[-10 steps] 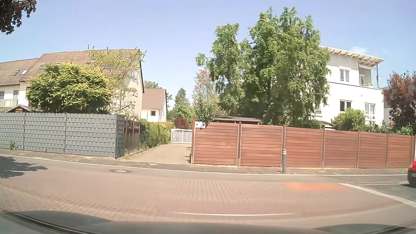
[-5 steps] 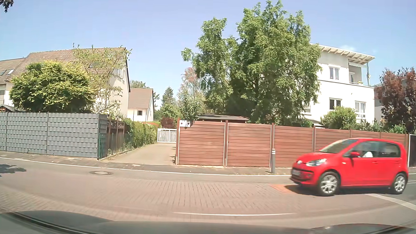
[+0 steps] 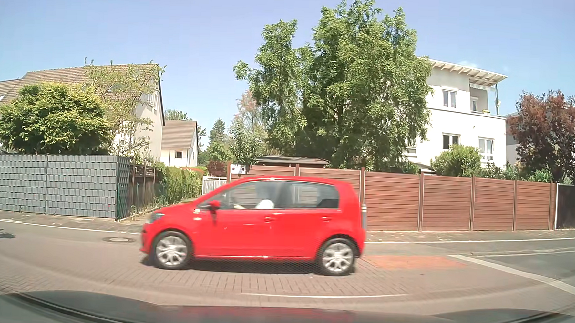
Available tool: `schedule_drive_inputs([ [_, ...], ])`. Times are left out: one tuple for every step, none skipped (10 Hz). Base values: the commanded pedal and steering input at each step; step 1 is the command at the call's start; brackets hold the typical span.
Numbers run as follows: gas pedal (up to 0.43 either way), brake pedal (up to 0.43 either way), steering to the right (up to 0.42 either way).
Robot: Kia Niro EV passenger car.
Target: Follow the waypoints while adhering to traffic rules and regulations
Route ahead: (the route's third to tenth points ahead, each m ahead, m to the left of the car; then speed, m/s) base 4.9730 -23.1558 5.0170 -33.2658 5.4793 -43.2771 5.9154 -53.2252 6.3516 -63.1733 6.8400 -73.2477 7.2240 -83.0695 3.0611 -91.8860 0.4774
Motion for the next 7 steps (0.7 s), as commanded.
schedule_drive_inputs([
  [0.0,0.0,0.539],
  [0.008,0.0,0.555],
  [0.067,0.0,0.568],
  [0.098,0.0,0.58],
  [0.098,0.0,0.586],
  [0.098,0.0,0.591],
  [0.098,0.0,0.594],
])
